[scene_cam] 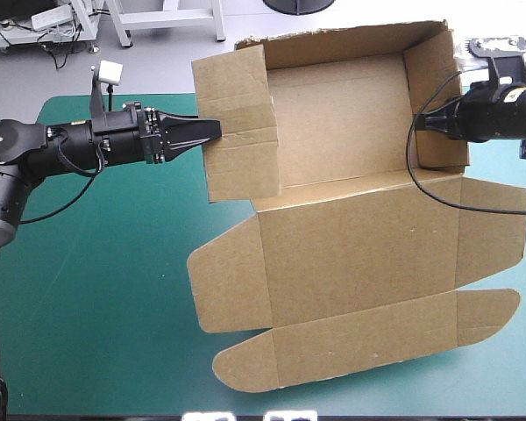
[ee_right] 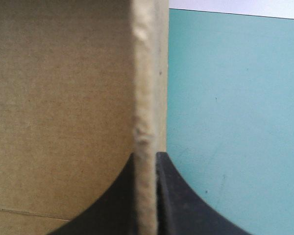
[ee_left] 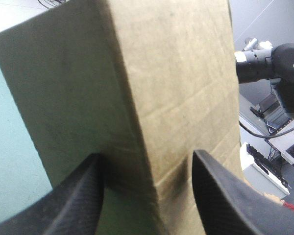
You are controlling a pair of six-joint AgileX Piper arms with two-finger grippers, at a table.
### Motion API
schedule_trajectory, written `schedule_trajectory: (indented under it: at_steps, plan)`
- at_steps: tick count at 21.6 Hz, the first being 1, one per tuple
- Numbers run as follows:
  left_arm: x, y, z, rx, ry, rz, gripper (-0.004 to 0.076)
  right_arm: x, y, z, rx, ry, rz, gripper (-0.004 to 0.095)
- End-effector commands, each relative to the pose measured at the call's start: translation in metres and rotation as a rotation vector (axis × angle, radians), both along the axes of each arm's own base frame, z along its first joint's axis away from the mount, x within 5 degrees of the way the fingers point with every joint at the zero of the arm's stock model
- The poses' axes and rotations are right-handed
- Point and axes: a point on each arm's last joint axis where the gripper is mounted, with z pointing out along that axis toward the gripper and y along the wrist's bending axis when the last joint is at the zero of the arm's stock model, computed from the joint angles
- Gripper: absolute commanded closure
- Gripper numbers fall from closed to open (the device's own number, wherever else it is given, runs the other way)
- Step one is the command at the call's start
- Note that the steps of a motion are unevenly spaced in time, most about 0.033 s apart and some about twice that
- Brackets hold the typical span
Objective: Fold the box
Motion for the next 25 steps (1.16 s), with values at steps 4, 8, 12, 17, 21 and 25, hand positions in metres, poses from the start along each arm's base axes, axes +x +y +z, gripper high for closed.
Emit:
schedule_trajectory:
  at_steps: [4,8,12,17,21,25]
  plan:
    - [-0.02,-0.003,0.024,-0.072,-0.059,-0.056,0.0324,-0.006,0.008,0.021,0.09,-0.127,0.01,0.0906]
    - [-0.017,-0.002,0.021,-0.037,-0.062,-0.02,0.0324,-0.006,0.027,0.021,0.048,-0.144,0.031,0.0906]
    - [-0.014,-0.001,0.02,-0.016,-0.066,0.012,0.0325,-0.007,0.052,0.021,0.008,-0.166,0.033,0.0906]
    - [-0.006,-0.004,0.008,0.177,-0.042,0.123,0.0349,-0.009,0.063,0.023,0.056,-0.165,0.047,0.0906]
    - [0.0,-0.023,0.005,0.236,-0.08,0.233,0.0385,-0.012,0.07,0.022,0.066,-0.145,0.068,0.0906]
    - [0.007,-0.036,0.002,0.303,-0.121,0.384,0.0516,-0.016,0.082,0.022,0.085,-0.134,0.097,0.0906]
